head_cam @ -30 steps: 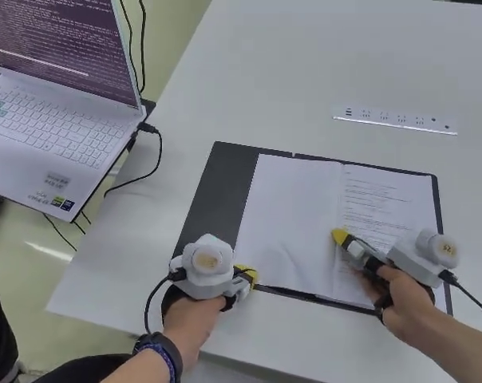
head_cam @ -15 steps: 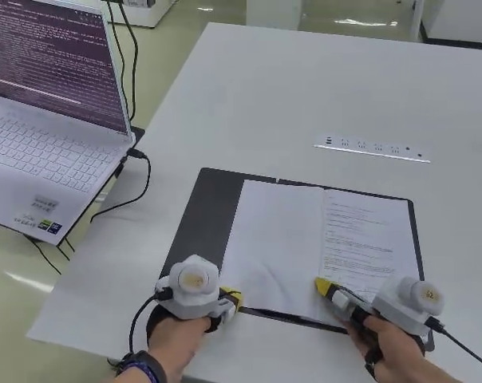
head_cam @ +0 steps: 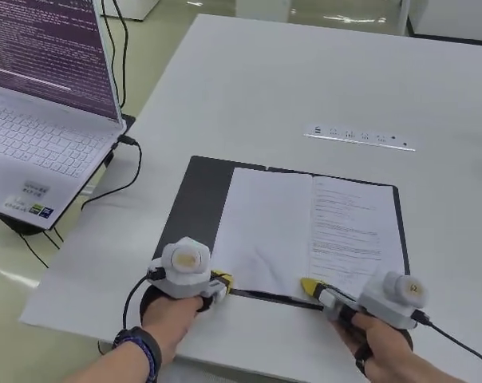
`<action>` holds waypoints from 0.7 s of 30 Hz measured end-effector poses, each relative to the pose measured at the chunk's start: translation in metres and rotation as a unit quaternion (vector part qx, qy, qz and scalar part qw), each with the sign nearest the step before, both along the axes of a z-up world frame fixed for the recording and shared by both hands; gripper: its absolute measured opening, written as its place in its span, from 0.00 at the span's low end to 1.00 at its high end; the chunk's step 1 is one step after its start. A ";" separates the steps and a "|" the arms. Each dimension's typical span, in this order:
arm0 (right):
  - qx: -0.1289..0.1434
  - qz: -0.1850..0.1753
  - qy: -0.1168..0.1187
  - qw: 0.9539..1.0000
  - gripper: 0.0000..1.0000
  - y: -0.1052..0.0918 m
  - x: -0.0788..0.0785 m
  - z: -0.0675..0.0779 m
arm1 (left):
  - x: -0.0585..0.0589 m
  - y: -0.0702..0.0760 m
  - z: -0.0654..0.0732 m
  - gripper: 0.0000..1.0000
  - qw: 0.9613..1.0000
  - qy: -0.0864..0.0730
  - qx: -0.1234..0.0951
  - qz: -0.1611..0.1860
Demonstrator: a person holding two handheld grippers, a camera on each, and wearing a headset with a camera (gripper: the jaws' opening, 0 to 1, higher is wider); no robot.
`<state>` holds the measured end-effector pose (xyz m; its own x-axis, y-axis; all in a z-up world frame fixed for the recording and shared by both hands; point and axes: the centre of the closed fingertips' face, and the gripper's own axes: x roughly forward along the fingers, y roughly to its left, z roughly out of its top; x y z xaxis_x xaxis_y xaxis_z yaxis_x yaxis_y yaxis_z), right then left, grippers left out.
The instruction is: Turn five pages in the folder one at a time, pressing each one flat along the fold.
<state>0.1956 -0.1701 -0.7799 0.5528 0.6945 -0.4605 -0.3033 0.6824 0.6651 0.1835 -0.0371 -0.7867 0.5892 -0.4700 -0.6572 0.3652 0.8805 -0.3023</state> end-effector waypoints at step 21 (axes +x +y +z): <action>0.002 -0.015 0.016 1.000 0.00 -0.002 -0.026 -0.002 | 0.000 0.000 -0.002 0.00 1.000 0.004 -0.017 0.016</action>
<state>0.1691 -0.1725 -0.7819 0.5578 0.6804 -0.4753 -0.2619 0.6877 0.6771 0.1837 -0.0368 -0.7887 0.5990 -0.4723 -0.6466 0.3340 0.8813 -0.3343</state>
